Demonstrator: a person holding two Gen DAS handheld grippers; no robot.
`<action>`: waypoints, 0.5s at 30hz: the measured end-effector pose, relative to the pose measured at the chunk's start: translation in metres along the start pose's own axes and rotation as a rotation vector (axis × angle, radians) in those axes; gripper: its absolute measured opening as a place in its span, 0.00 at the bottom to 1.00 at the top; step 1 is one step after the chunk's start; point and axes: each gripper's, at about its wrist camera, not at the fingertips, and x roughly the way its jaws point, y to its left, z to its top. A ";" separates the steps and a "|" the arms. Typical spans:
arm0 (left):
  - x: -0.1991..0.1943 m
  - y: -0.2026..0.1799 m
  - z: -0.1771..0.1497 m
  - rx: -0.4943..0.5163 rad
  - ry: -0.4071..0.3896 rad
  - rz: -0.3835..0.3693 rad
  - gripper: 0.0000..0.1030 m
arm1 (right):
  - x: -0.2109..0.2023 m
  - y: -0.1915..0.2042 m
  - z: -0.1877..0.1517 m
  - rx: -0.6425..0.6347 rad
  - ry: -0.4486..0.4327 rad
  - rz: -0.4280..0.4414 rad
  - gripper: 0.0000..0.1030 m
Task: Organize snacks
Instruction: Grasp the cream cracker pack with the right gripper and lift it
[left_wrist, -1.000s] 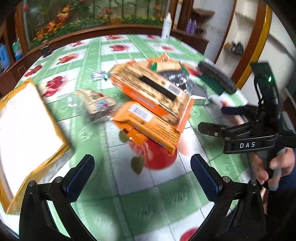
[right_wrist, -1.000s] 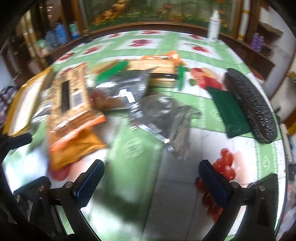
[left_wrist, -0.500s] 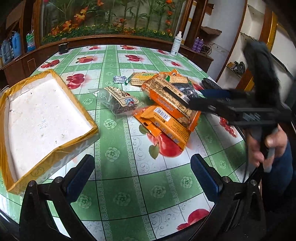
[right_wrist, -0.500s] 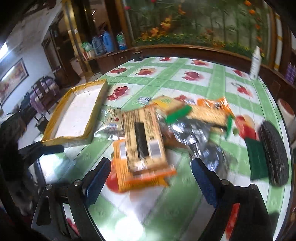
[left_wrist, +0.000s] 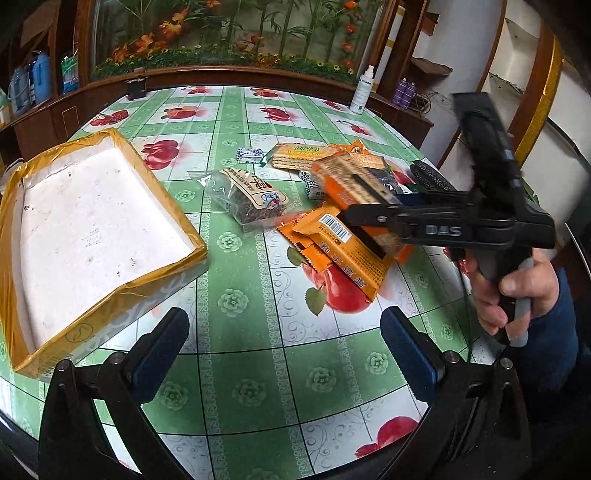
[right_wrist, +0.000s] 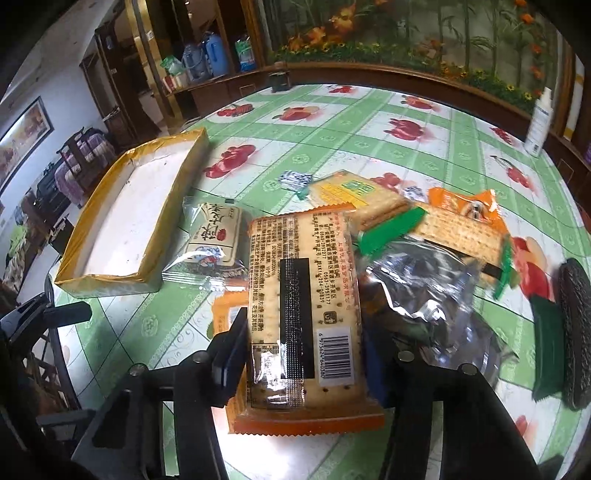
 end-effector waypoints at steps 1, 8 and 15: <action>0.000 0.000 0.000 0.001 0.001 -0.001 1.00 | -0.006 -0.004 -0.003 0.015 -0.011 0.013 0.53; 0.002 -0.002 0.000 -0.005 0.007 -0.014 1.00 | -0.015 -0.021 -0.025 0.005 0.011 -0.086 0.53; 0.000 0.000 0.002 -0.025 0.007 -0.027 1.00 | -0.014 -0.006 -0.044 0.057 0.066 0.140 0.53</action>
